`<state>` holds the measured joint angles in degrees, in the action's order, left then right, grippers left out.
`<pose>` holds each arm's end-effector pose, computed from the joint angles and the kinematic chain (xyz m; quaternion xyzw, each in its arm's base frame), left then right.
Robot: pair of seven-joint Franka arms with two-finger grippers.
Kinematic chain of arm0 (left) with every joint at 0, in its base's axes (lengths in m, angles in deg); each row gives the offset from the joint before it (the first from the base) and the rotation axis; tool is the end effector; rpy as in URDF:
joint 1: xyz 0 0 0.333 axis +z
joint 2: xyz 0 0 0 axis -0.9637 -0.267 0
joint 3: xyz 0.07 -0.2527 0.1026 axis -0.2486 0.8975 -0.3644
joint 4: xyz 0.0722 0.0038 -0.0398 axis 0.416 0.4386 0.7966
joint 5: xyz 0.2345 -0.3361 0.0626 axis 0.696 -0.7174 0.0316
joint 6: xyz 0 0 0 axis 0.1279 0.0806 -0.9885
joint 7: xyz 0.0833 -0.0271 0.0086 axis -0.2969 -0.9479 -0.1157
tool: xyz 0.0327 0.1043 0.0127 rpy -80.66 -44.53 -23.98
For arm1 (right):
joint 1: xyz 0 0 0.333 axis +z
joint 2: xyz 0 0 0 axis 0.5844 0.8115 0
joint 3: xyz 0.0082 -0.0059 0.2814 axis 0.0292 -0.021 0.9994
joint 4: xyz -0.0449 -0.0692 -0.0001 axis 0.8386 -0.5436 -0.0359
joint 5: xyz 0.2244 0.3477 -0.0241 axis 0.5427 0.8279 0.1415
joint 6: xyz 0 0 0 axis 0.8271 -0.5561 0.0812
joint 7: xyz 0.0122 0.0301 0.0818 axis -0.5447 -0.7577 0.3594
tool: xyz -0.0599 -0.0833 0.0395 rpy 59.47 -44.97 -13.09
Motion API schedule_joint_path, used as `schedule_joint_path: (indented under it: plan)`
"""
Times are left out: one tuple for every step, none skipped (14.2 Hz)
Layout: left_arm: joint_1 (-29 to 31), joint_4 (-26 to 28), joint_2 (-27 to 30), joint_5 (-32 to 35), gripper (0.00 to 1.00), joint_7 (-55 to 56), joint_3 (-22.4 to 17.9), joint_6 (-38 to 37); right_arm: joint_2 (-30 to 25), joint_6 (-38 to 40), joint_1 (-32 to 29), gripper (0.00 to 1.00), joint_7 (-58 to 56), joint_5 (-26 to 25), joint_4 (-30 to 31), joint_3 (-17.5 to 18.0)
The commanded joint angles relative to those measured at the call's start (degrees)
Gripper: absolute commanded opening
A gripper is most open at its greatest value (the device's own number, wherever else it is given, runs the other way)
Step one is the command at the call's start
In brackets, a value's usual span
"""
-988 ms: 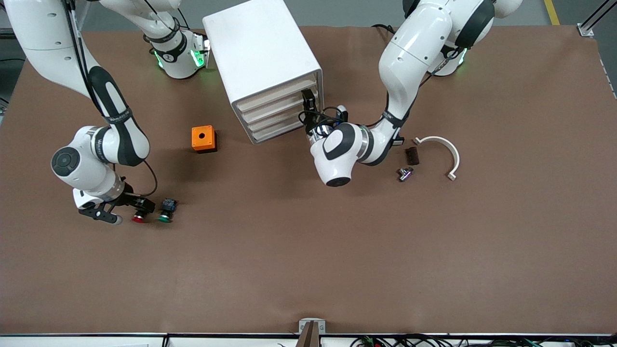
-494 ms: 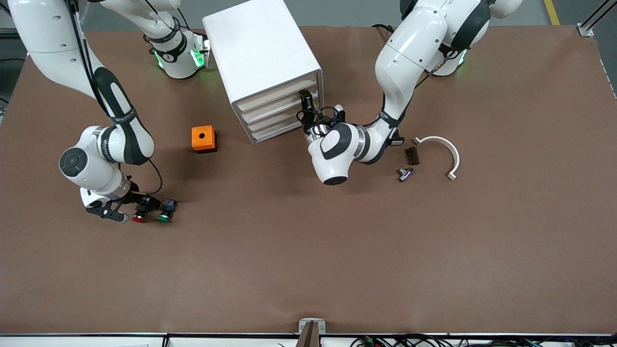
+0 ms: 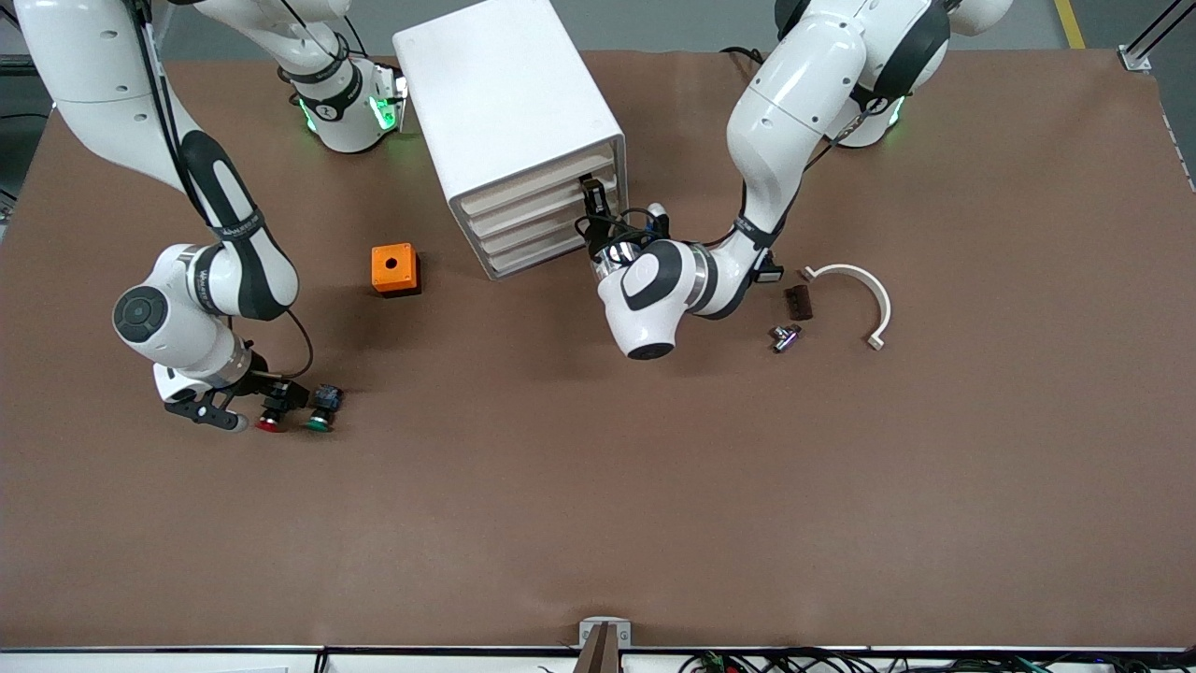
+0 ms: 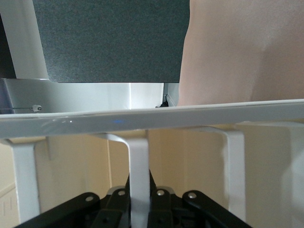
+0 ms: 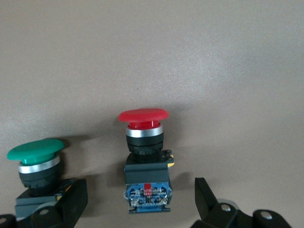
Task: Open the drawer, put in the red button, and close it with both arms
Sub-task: 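Close the right gripper on the red mushroom button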
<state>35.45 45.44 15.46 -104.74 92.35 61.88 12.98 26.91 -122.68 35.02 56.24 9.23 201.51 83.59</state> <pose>0.3951 -0.5001 0.1392 -0.4509 -0.6112 0.5213 0.3890 0.5838 -0.0470 0.1323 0.9892 -0.1429 0.0310 0.0028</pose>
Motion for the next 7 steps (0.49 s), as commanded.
schedule_joint_path:
  plan:
    - [0.48, -1.11, -0.7, -1.04, 0.06, -0.25, -0.79, -0.71, -0.06, -1.04, -0.23, 1.0, 0.07, 1.07, 0.69, 0.09]
    - [0.92, -1.12, -0.7, -1.22, 0.06, -0.25, -0.88, -0.71, 0.21, -1.21, -0.14, 1.0, 0.07, 1.07, 0.51, 0.09]
    - [1.1, -1.12, -0.62, -1.22, 0.06, -0.16, -0.97, -0.71, 0.29, -2.0, -0.32, 1.0, 0.07, 1.07, 0.51, 0.09]
    - [1.88, -1.2, -0.53, -1.22, 0.06, -0.07, -1.4, -0.62, 0.82, -2.96, -0.23, 1.0, 0.07, 1.07, 0.51, 0.01]
    - [2.24, -1.29, -0.53, -1.22, 0.06, -0.07, -1.84, -0.18, 1.17, -3.32, -0.23, 1.0, 0.07, 1.07, 0.51, 0.09]
    - [2.42, -1.38, -0.44, -1.22, 0.06, -0.16, -2.28, 0.34, 1.26, -3.41, -0.23, 1.0, -0.02, 1.07, 0.51, 0.01]
    - [2.68, -1.47, -0.35, -1.31, 0.06, -0.16, -3.07, 1.05, 1.26, -3.41, -0.23, 1.0, -0.02, 1.07, 0.51, 0.01]
